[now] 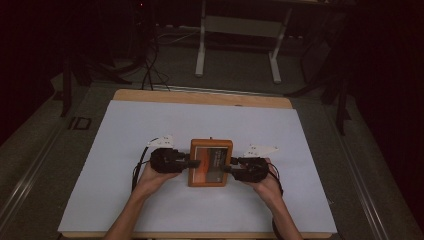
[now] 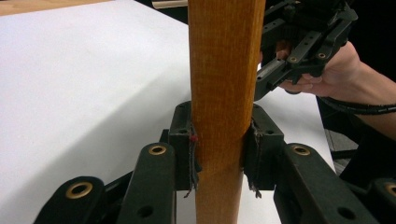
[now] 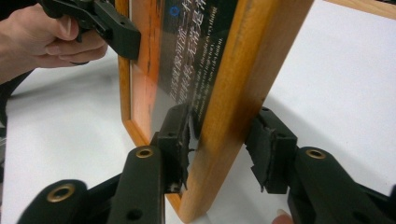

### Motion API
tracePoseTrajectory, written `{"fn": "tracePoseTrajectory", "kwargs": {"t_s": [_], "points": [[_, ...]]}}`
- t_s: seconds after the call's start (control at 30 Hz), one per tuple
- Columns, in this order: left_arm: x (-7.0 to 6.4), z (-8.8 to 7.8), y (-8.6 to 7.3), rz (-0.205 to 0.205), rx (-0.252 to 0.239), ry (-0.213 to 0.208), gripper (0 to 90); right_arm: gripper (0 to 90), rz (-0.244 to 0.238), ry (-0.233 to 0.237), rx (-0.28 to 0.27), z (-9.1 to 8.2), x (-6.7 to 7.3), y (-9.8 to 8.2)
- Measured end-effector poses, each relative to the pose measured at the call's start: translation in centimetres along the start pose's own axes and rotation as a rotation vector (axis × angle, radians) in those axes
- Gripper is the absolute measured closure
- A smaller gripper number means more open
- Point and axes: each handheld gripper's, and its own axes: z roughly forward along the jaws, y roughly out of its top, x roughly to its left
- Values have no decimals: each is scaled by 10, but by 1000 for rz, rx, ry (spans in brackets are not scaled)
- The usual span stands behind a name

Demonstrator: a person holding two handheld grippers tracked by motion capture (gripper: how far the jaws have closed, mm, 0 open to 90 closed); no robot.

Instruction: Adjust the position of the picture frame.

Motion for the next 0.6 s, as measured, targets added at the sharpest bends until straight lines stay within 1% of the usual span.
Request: {"fn": "tracePoseTrajectory", "kwargs": {"t_s": [0.1,0.17,0.3,0.33,0.37,0.6], "points": [[-1,0,1,8,4,7,683,620,-6,-1,-1,-2,0,-1],[-1,1,0,8,13,31,665,643,-24,-11,6,-3,1,-1],[-1,0,-1,8,18,35,652,650,-20,-8,0,-4,2,-1],[-2,0,-1,11,21,43,652,651,-21,-7,0,-3,2,-1],[-3,1,0,15,27,62,639,653,-16,-5,-2,-3,2,-1],[-4,1,1,7,24,86,613,653,-7,-13,-10,-3,3,-3]]}}
